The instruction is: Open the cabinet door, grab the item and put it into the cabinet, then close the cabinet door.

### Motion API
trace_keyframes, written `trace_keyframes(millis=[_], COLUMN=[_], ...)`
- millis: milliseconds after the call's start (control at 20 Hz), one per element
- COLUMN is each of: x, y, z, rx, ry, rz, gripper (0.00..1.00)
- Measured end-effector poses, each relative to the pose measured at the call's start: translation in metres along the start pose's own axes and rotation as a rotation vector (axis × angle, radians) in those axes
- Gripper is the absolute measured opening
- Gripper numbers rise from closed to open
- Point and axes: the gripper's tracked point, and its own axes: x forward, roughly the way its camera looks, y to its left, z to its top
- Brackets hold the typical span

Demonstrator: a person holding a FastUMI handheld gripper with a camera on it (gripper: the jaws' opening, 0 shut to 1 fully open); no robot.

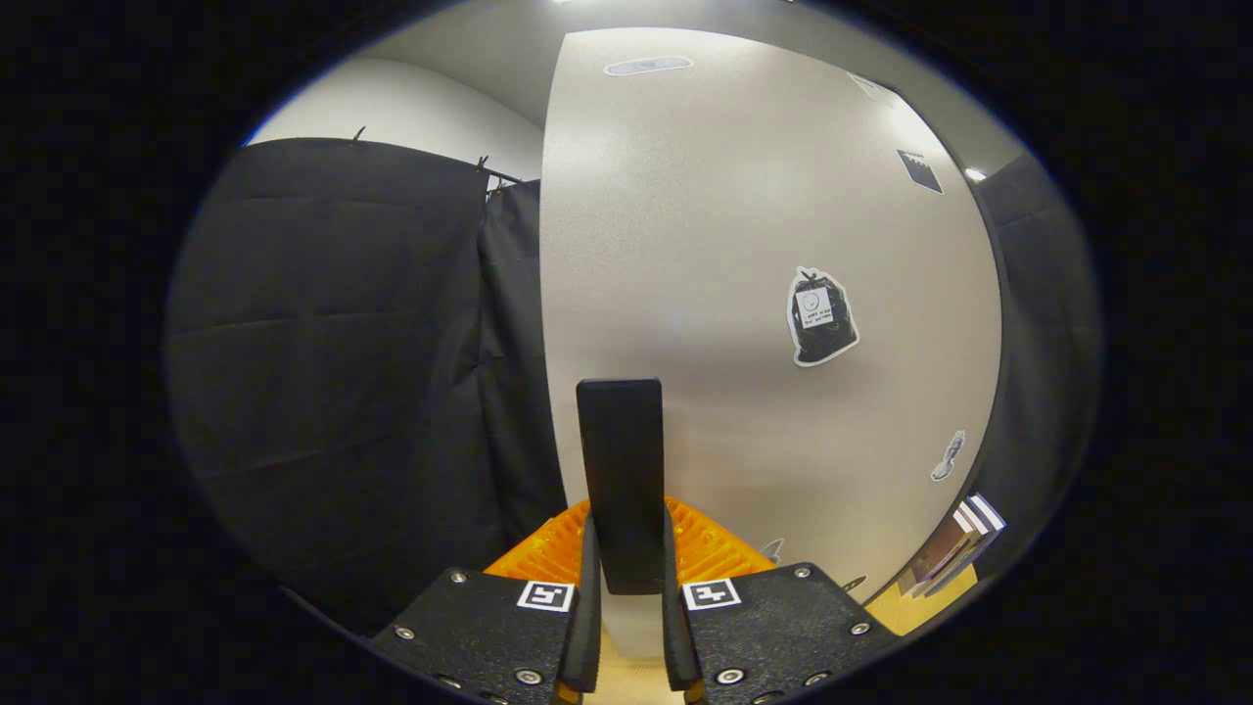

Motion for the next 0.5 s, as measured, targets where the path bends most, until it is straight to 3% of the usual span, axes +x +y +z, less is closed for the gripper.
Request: trace_keyframes(millis=[500], x=[-0.022], y=[-0.011], z=[-0.005], rx=[0.011], ry=[0.036], rz=[0.023], gripper=[0.26])
